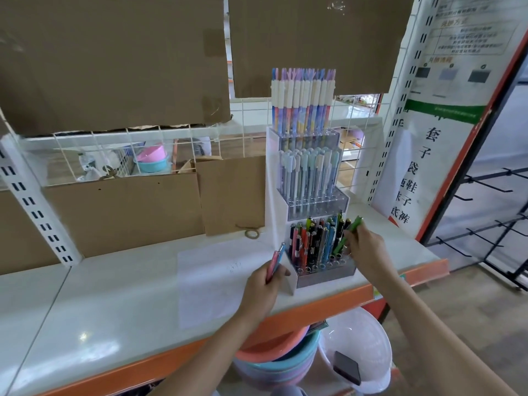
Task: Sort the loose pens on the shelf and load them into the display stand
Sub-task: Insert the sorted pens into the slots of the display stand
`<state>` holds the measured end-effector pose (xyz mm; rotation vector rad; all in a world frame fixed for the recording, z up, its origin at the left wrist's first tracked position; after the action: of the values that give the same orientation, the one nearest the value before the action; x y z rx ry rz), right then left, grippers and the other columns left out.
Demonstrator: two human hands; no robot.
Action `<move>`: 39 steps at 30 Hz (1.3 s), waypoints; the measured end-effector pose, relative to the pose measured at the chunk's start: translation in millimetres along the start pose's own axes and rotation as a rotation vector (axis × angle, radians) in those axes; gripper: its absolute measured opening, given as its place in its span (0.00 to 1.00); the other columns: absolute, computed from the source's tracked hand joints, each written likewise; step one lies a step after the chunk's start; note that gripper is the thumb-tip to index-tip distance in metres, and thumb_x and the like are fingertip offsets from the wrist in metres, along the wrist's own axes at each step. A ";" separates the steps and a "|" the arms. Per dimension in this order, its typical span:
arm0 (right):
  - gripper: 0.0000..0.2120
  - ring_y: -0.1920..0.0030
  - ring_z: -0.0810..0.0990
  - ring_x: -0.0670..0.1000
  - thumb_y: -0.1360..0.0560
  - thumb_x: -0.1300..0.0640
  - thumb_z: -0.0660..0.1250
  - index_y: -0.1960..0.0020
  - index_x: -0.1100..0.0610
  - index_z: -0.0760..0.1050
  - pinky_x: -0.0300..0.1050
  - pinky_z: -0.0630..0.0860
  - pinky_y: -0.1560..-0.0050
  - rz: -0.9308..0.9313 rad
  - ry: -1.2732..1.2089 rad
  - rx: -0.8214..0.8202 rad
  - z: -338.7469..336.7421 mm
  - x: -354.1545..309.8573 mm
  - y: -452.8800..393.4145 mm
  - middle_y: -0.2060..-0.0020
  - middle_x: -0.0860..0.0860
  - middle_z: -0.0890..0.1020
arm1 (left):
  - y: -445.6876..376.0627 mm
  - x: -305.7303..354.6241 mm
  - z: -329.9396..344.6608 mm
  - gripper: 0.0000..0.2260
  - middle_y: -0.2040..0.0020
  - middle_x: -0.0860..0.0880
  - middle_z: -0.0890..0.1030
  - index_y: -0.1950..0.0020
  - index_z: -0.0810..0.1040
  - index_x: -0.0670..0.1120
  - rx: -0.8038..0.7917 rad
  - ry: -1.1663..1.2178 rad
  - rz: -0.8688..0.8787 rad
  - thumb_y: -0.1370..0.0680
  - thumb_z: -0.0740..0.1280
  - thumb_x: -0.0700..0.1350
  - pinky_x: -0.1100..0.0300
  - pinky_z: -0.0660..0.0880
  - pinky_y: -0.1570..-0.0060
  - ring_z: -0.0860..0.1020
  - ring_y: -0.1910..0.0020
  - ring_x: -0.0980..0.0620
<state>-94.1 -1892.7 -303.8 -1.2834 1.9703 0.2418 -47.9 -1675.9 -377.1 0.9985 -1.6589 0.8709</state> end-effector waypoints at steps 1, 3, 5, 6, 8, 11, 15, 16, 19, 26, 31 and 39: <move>0.09 0.66 0.75 0.55 0.19 0.62 0.55 0.56 0.63 0.67 0.51 0.73 0.64 0.037 -0.018 -0.029 4.5 3.8 -3.9 0.67 0.55 0.76 | 0.8 1.0 0.9 0.10 0.75 0.57 0.69 0.58 0.76 0.49 -0.001 0.008 0.003 0.19 0.60 0.46 0.63 0.63 0.69 0.66 0.72 0.57; 0.11 0.65 0.75 0.56 0.18 0.59 0.55 0.58 0.62 0.68 0.52 0.73 0.64 0.112 -0.007 -0.081 17.2 12.4 -10.9 0.64 0.58 0.77 | 1.7 2.1 0.5 0.10 0.75 0.56 0.68 0.58 0.77 0.50 0.002 0.008 0.011 0.19 0.60 0.48 0.62 0.64 0.68 0.66 0.72 0.56; 0.08 0.63 0.77 0.56 0.19 0.59 0.57 0.55 0.61 0.67 0.50 0.72 0.63 0.123 0.076 -0.132 31.4 17.5 -11.3 0.62 0.59 0.77 | 1.5 1.6 -0.2 0.10 0.75 0.56 0.67 0.58 0.77 0.51 0.001 0.010 0.014 0.19 0.60 0.48 0.61 0.65 0.67 0.66 0.73 0.57; 0.06 0.62 0.77 0.56 0.19 0.61 0.57 0.54 0.61 0.66 0.47 0.70 0.63 0.136 0.125 -0.144 37.5 21.5 -11.4 0.63 0.57 0.77 | 1.3 1.0 -0.7 0.10 0.75 0.56 0.66 0.58 0.77 0.51 -0.003 0.015 0.013 0.19 0.60 0.48 0.61 0.65 0.67 0.65 0.74 0.58; 0.07 0.64 0.76 0.55 0.20 0.64 0.57 0.58 0.61 0.65 0.44 0.67 0.65 0.166 0.143 -0.175 43.8 28.3 -9.8 0.66 0.55 0.75 | 0.4 -0.5 -1.1 0.10 0.75 0.56 0.65 0.59 0.77 0.50 -0.007 0.022 0.008 0.19 0.60 0.48 0.61 0.65 0.68 0.65 0.76 0.59; 0.05 0.57 0.78 0.59 0.19 0.61 0.56 0.51 0.62 0.69 0.43 0.67 0.60 0.126 0.196 -0.154 44.5 25.5 -11.9 0.60 0.59 0.77 | -0.5 -3.8 -1.0 0.10 0.75 0.56 0.65 0.58 0.77 0.49 -0.011 0.033 -0.007 0.19 0.59 0.48 0.63 0.64 0.70 0.65 0.77 0.61; 0.06 0.57 0.77 0.61 0.19 0.60 0.57 0.51 0.63 0.70 0.43 0.64 0.61 0.096 0.189 -0.123 44.3 23.7 -9.9 0.63 0.57 0.75 | -0.8 -12.2 4.0 0.10 0.76 0.56 0.65 0.58 0.77 0.50 -0.030 0.057 -0.039 0.19 0.59 0.49 0.65 0.62 0.72 0.64 0.78 0.60; 0.07 0.60 0.76 0.61 0.19 0.61 0.57 0.55 0.63 0.68 0.44 0.63 0.64 0.111 0.172 -0.124 46.4 26.8 -9.5 0.67 0.55 0.73 | -0.4 -13.7 5.8 0.11 0.76 0.56 0.65 0.58 0.77 0.50 -0.034 0.063 -0.045 0.19 0.59 0.49 0.65 0.62 0.72 0.65 0.77 0.60; 0.07 0.63 0.72 0.55 0.20 0.61 0.59 0.56 0.63 0.68 0.44 0.64 0.64 0.100 0.295 -0.128 53.5 30.6 -6.4 0.64 0.57 0.75 | 1.6 -13.9 7.9 0.09 0.75 0.56 0.67 0.57 0.75 0.49 -0.049 0.074 -0.050 0.19 0.60 0.49 0.66 0.63 0.70 0.66 0.75 0.60; 0.07 0.64 0.73 0.55 0.22 0.61 0.60 0.47 0.64 0.72 0.44 0.65 0.69 0.249 0.111 -0.018 45.3 36.0 6.3 0.58 0.59 0.79 | 4.0 -13.2 1.7 0.09 0.60 0.42 0.70 0.53 0.61 0.44 -0.135 0.081 -0.077 0.18 0.56 0.49 0.67 0.63 0.72 0.64 0.73 0.59; 0.10 0.72 0.71 0.49 0.22 0.61 0.63 0.59 0.59 0.79 0.41 0.67 0.71 0.195 -0.433 -0.280 54.1 2.9 48.8 0.71 0.52 0.78 | 11.0 4.4 22.8 0.08 0.64 0.47 0.74 0.54 0.64 0.45 -0.264 0.177 -0.038 0.17 0.54 0.46 0.68 0.62 0.74 0.65 0.76 0.60; 0.11 0.75 0.71 0.47 0.21 0.59 0.62 0.57 0.66 0.74 0.37 0.68 0.73 0.179 -0.468 -0.307 51.0 -8.8 63.0 0.69 0.55 0.78 | 14.2 14.9 49.7 0.08 0.66 0.49 0.78 0.52 0.72 0.46 -0.302 0.144 -0.035 0.18 0.56 0.46 0.64 0.69 0.73 0.72 0.74 0.57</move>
<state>-120.7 -1829.6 -348.0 -1.1048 1.6782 0.8793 -82.0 -1717.5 -377.4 0.7375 -1.5876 0.6299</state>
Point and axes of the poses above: each hand's wrist, its own y-axis away from the middle knuckle, its own z-axis out of the palm, x = y × z, the point moved 8 cm from there along -y, towards the middle knuckle
